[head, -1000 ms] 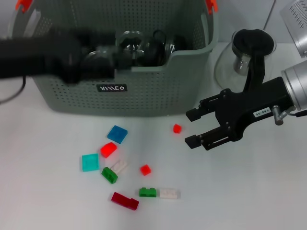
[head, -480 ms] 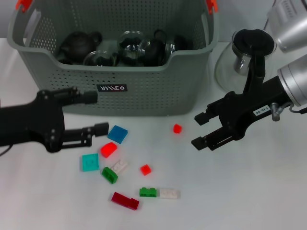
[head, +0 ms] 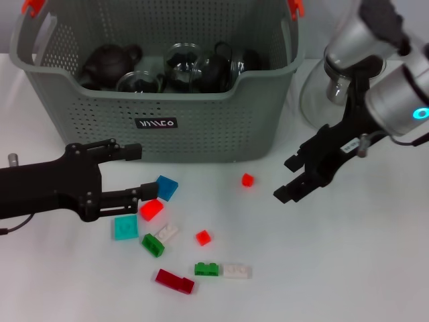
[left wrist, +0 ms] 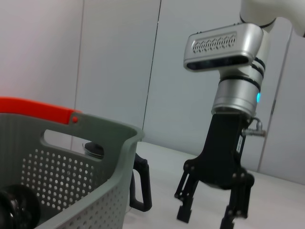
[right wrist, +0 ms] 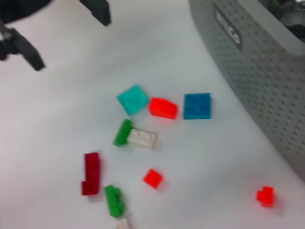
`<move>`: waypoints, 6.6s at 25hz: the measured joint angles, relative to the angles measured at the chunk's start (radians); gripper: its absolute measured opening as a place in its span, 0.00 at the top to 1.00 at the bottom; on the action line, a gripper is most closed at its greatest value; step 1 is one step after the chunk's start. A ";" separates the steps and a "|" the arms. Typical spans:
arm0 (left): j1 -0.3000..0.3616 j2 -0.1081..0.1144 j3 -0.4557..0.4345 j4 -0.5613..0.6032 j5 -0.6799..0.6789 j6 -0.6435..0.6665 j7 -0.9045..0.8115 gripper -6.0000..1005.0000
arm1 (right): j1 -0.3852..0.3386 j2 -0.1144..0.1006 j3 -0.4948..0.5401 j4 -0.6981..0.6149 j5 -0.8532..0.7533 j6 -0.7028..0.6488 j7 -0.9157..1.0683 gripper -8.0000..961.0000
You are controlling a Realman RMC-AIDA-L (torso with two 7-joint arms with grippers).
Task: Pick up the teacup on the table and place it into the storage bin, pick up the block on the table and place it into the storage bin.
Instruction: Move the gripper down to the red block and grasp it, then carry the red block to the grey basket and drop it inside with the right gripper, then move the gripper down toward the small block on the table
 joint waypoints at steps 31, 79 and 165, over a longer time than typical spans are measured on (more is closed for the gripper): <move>-0.022 0.013 0.000 0.100 0.001 -0.032 0.035 0.23 | 0.035 0.044 -0.389 0.253 0.145 0.535 0.059 0.20; -0.025 0.011 0.000 0.119 -0.003 -0.061 0.036 0.23 | 0.019 0.049 -0.584 0.297 0.267 0.731 0.069 0.64; 0.037 0.040 -0.023 0.130 0.072 0.007 0.054 0.23 | -0.178 0.021 -0.087 -0.511 0.312 -0.093 0.068 0.08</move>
